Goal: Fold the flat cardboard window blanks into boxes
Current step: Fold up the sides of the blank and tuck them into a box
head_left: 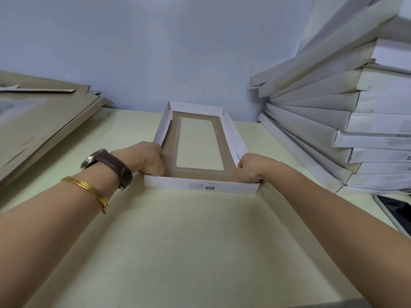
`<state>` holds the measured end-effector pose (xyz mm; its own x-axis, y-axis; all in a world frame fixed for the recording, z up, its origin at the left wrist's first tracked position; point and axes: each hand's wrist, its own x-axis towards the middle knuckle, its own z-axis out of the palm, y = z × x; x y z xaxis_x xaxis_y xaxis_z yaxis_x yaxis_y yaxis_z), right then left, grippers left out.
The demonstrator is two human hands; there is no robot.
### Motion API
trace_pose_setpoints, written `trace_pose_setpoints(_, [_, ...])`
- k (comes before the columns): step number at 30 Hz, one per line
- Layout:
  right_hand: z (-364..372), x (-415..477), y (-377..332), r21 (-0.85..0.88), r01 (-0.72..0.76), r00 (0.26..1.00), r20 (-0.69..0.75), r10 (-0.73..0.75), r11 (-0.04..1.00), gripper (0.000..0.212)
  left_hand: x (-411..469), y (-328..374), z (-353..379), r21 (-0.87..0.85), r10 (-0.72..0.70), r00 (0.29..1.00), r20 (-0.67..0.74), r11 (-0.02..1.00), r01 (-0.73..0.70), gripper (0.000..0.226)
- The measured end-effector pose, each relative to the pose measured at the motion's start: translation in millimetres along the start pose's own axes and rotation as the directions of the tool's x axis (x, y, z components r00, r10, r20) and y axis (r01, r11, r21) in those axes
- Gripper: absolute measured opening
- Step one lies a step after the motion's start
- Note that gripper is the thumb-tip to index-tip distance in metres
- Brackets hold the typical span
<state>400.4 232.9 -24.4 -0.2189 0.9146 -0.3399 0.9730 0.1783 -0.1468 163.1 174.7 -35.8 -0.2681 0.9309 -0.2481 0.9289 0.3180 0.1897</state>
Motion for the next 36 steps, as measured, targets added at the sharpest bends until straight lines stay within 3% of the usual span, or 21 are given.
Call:
trace_pose_setpoints(7, [-1, 1, -1, -0.034, -0.02, 1.0, -0.007, 0.02, 0.999, 0.025, -4, -2, -5, 0.078, -0.008, 0.999, -0.036, 0.997, 0.011, 0.004])
trace_pose_setpoints(16, [2, 4, 3, 0.049, -0.032, 0.999, -0.023, 0.033, 0.998, 0.013, -10, -10, -6, -0.157, 0.054, 0.994, 0.099, 0.987, -0.038, 0.018])
trace_pose_setpoints(19, [4, 5, 8, 0.105, -0.016, 0.998, -0.051, 0.022, 0.994, 0.019, -15, -16, -7, -0.239, 0.119, 0.984, 0.13, 0.967, -0.085, 0.042])
trace_pose_setpoints(22, [7, 5, 12, 0.152, -0.003, 0.997, -0.078, 0.015, 0.988, 0.029, -27, -22, -13, -0.465, 0.231, 0.947, 0.224, 0.879, -0.105, 0.046])
trace_pose_setpoints(24, [9, 3, 13, 0.148, 0.017, 0.995, -0.098, -0.002, 0.989, 0.048, -33, -29, -15, -0.474, 0.306, 0.915, 0.263, 0.867, -0.154, 0.041])
trace_pose_setpoints(26, [11, 0, 16, 0.187, 0.053, 0.992, -0.122, -0.031, 0.981, 0.058, -36, -34, -12, -0.412, 0.334, 0.914, 0.229, 0.884, -0.22, 0.031])
trace_pose_setpoints(28, [15, 0, 20, 0.258, 0.103, 0.987, -0.144, -0.067, 0.961, 0.053, -35, -38, -8, -0.406, 0.308, 0.937, 0.162, 0.886, -0.221, 0.021])
trace_pose_setpoints(30, [18, -3, 25, 0.298, 0.17, 0.971, -0.215, -0.107, 0.939, 0.042, -36, -40, -3, -0.423, 0.274, 0.956, 0.107, 0.882, -0.206, 0.019])
trace_pose_setpoints(33, [22, -11, 34, 0.347, 0.26, 0.936, -0.319, -0.147, 0.901, 0.05, -37, -43, 2, -0.427, 0.252, 0.968, 0.002, 0.875, -0.227, 0.019])
trace_pose_setpoints(36, [27, -24, 43, 0.402, 0.35, 0.919, -0.323, -0.227, 0.846, 0.048, -39, -46, 8, -0.358, 0.242, 0.96, -0.143, 0.891, -0.278, 0.015])
